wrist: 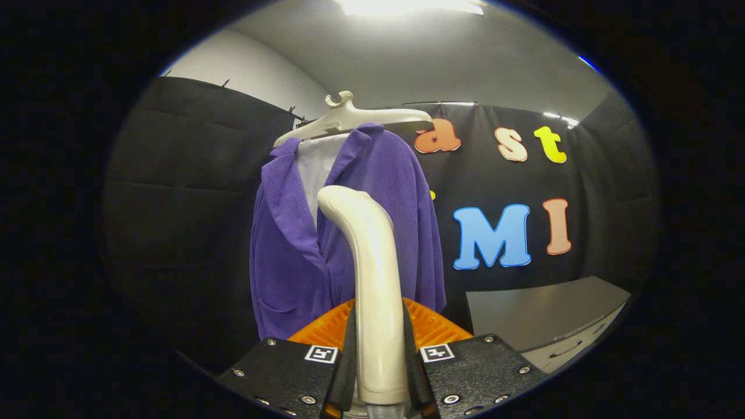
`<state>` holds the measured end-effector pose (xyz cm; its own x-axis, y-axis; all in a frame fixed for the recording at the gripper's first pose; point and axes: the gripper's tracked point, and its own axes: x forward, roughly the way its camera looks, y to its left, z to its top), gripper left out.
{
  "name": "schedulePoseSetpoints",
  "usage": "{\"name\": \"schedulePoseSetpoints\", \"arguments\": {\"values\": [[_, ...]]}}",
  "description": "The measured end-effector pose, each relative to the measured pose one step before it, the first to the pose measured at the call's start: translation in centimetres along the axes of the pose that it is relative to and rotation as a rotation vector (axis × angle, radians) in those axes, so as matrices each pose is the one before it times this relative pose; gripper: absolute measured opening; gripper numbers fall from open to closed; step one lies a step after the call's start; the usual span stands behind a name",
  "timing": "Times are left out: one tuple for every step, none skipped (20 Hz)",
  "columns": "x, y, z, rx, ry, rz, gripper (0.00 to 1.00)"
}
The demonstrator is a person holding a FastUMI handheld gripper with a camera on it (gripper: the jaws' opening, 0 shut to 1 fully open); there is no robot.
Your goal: Iron the clothes twice with a garment steamer, once on the left side and once on the right side.
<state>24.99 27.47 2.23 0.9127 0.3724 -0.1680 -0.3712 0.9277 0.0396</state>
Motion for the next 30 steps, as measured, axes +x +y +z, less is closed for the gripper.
{"name": "schedulePoseSetpoints", "arguments": {"values": [[-0.364, -0.059, -0.478, -0.00306, 0.01272, -0.00414, 0.37], [-0.315, -0.156, -0.397, -0.00364, 0.01021, -0.00525, 0.37], [-0.367, -0.319, -0.636, 0.00131, 0.00788, -0.00629, 0.37], [-0.369, -0.298, -0.628, 0.00365, 0.00873, -0.00713, 0.37], [-0.3, -0.198, -0.925, 0.00089, 0.01279, -0.00723, 0.37], [-0.237, -0.279, -0.944, -0.00185, 0.01666, -0.00572, 0.37], [-0.258, -0.352, -1.028, -0.00172, 0.01756, -0.00546, 0.37], [-0.281, -0.207, -1.003, 0.00061, 0.01791, -0.00613, 0.37], [-0.216, -0.079, -1.005, -0.00037, 0.01926, -0.00413, 0.37], [-0.227, -0.019, -0.911, -0.0022, 0.01285, -0.00198, 0.37], [-0.3, 0.007, -0.72, -0.00157, 0.00846, -0.0026, 0.37], [-0.204, 0.066, -0.773, -0.00302, 0.01111, 0.00002, 0.37], [-0.043, 0.22, -0.869, -0.00287, 0.01417, 0.00253, 0.37], [-0.135, 0.225, -0.849, -0.00102, 0.01431, 0.00418, 0.37], [-0.204, 0.339, -0.807, -0.00246, 0.01309, 0.00364, 0.37], [-0.155, 0.311, -0.795, -0.00418, 0.013, 0.00261, 0.37], [-0.085, 0.346, -0.799, -0.00627, 0.01207, 0.00424, 0.37], [-0.071, 0.288, -0.79, -0.00753, 0.0123, 0.00228, 0.37], [-0.039, 0.114, -0.707, -0.005, 0.00875, -0.00063, 0.37], [0.038, 0.176, -0.69, -0.00307, 0.00755, 0.00044, 0.37], [0.111, 0.117, -0.726, -0.00281, 0.0146, 0.00189, 0.37], [0.084, 0.071, -0.763, 0.00112, 0.01475, 0.00181, 0.37], [0.082, 0.136, -0.893, 0.00045, 0.01565, 0.0025, 0.37], [0.115, 0.096, -0.803, -0.00224, 0.02005, 0.00217, 0.37], [-0.015, 0.181, -0.937, -0.00407, 0.01766, 0.00084, 0.37], [0.109, 0.065, -0.831, -0.0019, 0.01486, -0.00147, 0.37], [0.158, 0.16, -0.919, 0.0031, 0.01323, -0.00126, 0.37], [0.144, 0.219, -0.899, 0.00146, 0.01923, 0.0029, 0.37], [0.047, 0.555, -0.973, 0.00031, 0.01737, 0.00488, 0.37], [-0.021, 0.458, -0.783, -0.00522, 0.01485, 0.006, 0.37]]}}
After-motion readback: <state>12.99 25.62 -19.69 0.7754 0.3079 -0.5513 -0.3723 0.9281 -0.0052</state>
